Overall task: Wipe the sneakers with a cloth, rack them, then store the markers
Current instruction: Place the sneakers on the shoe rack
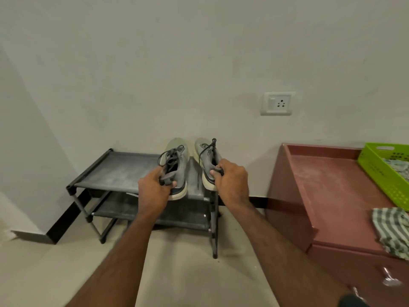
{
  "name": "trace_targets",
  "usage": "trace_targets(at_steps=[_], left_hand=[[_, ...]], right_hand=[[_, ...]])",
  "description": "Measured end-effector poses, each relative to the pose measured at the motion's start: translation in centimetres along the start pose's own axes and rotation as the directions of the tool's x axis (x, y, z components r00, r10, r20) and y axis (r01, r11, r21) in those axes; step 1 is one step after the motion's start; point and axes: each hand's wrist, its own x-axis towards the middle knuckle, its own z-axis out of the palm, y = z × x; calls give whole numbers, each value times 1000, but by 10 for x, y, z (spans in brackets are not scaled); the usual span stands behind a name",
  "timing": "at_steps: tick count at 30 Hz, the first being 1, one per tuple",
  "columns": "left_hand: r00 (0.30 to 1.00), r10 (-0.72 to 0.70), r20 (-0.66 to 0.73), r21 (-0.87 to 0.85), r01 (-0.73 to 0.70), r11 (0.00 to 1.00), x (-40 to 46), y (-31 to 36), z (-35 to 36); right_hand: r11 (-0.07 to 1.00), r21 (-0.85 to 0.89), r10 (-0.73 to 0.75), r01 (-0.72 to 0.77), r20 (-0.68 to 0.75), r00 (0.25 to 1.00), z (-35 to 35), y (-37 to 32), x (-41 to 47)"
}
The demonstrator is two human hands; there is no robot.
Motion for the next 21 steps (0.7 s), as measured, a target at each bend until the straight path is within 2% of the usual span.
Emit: trace_targets(at_steps=[9,14,17,21], left_hand=[[1000,-21,-20,-29,21,999,21,-44,10],[997,-71,33,0,71,997,20,-62,14],[994,-106,-7,52,106,993,17,-59,17],[988,-152,-24,78,153,985,16,-51,24]], right_hand=[[999,-26,-45,47,81,996,89,-9,-9],[994,-63,-76,93,233,970,95,-12,-12],[993,-104,-25,60,312,950,83,-9,-9],[991,-121,94,-58,320,943,75,-4,-7]])
